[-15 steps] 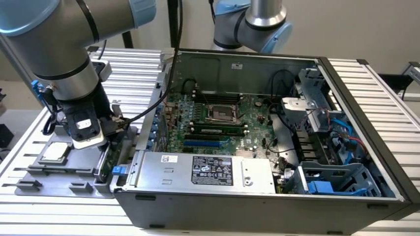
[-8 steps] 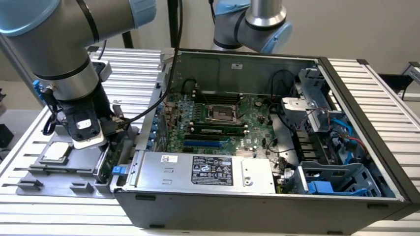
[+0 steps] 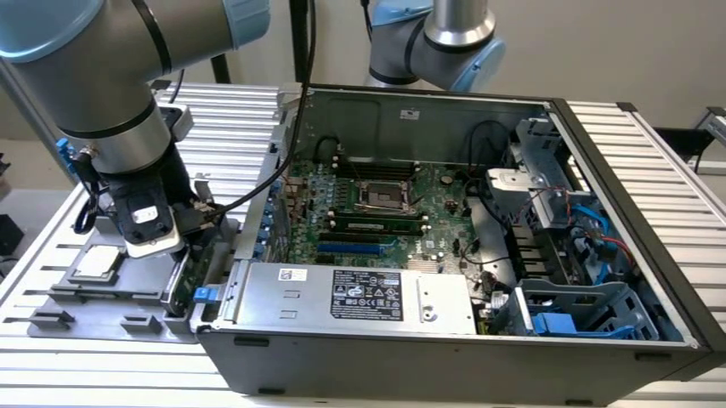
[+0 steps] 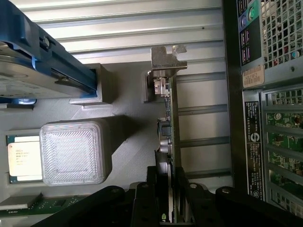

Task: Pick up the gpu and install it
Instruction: 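Pick up the gpu and move the gpu toward the slot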

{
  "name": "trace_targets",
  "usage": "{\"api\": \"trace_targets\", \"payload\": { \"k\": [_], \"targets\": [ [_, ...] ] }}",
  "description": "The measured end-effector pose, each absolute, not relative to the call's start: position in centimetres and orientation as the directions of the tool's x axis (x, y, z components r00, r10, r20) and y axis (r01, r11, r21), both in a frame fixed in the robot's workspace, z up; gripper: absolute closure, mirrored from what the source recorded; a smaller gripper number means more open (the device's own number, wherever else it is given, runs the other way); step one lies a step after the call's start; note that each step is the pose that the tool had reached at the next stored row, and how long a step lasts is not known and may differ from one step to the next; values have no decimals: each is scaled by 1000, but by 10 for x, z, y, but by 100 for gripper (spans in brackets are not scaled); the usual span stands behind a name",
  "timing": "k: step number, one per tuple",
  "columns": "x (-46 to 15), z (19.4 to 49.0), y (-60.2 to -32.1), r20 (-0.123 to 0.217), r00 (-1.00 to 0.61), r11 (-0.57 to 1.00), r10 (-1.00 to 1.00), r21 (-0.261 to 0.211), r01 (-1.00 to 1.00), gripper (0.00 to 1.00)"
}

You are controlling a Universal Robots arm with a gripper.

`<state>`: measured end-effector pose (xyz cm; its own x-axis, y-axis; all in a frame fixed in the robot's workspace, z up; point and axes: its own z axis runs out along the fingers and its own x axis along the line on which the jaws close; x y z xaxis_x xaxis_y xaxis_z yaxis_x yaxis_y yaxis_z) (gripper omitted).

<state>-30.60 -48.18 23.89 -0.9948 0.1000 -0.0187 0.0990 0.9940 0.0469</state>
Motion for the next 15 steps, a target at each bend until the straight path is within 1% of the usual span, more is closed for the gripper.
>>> {"api": "trace_targets", "payload": {
  "k": [15],
  "targets": [
    [-306,239,-482,-19,-998,997,67,47,66,73]
  ]
}}
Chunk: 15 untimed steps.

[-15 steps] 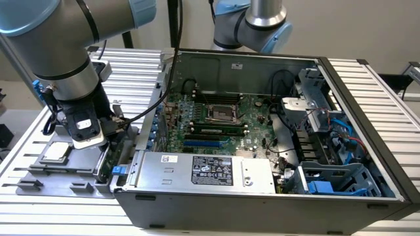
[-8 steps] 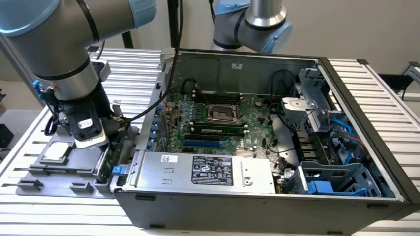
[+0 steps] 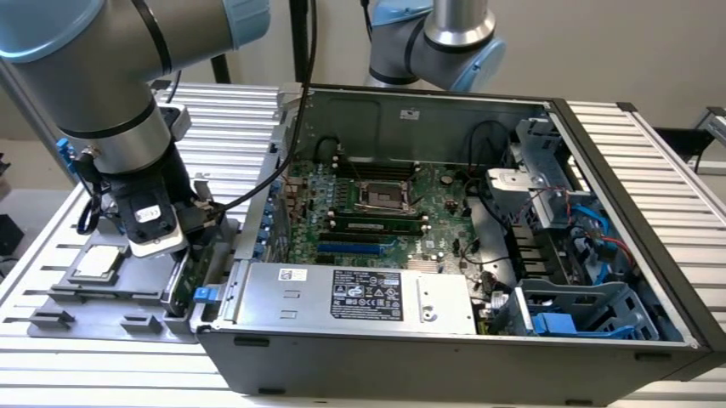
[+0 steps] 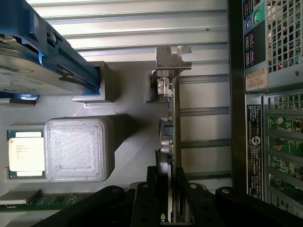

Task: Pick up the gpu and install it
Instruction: 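Pick up the gpu and move the gpu toward the slot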

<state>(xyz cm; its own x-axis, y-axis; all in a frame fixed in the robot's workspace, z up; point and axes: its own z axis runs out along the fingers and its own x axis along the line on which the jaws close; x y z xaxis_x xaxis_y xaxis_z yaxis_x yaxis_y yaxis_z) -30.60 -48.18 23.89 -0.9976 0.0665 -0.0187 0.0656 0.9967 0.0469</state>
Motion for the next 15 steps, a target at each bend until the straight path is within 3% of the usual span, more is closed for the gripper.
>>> {"api": "trace_targets", "payload": {
  "k": [15],
  "targets": [
    [-306,247,-482,-19,-998,997,66,49,65,73]
  ]
}}
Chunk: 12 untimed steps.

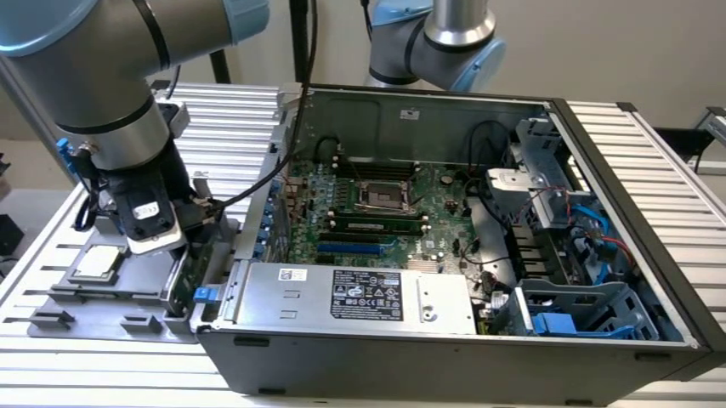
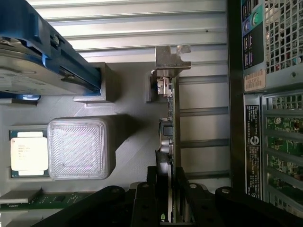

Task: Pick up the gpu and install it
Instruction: 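Pick up the gpu and move the gpu toward the slot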

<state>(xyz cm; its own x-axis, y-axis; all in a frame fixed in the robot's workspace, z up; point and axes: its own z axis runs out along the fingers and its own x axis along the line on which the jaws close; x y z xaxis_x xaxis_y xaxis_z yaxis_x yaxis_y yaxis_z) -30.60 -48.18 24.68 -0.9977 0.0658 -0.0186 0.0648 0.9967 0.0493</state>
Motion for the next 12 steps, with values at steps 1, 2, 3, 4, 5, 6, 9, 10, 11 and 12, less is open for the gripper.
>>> {"api": "trace_targets", "payload": {
  "k": [1,2,3,4,5,6,9,10,11,12],
  "targets": [
    [-306,251,-482,-18,-998,997,66,50,65,73],
    [-306,255,-482,-19,-998,997,65,51,64,73],
    [-306,259,-482,-19,-998,997,65,52,64,73],
    [-306,264,-482,-18,-998,997,65,52,64,73],
    [-306,269,-482,-18,-998,997,65,52,64,73],
    [-306,273,-482,-18,-998,997,64,52,63,73],
    [-306,287,-482,-18,-998,997,63,53,61,73],
    [-305,291,-482,-18,-998,997,62,53,61,73],
    [-305,296,-482,-18,-998,997,61,53,60,73],
    [-305,301,-482,-18,-998,997,60,53,59,73]
  ]
}}
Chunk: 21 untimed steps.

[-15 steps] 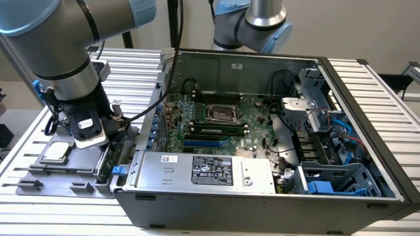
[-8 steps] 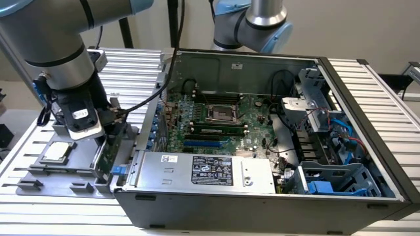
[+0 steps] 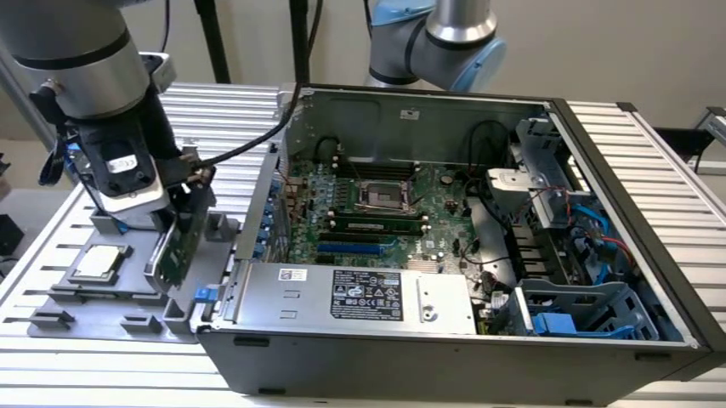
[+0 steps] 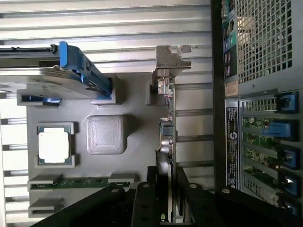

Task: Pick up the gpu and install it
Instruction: 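Pick up the gpu and move the gpu toward the slot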

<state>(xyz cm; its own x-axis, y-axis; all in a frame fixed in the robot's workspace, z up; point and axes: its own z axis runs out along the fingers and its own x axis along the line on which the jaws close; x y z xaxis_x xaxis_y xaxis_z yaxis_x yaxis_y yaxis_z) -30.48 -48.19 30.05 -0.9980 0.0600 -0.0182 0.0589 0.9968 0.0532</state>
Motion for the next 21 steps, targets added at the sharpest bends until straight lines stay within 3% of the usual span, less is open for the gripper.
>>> {"api": "trace_targets", "payload": {
  "k": [21],
  "targets": [
    [-253,396,-482,-11,-1000,996,15,84,14,73]
  ]
}}
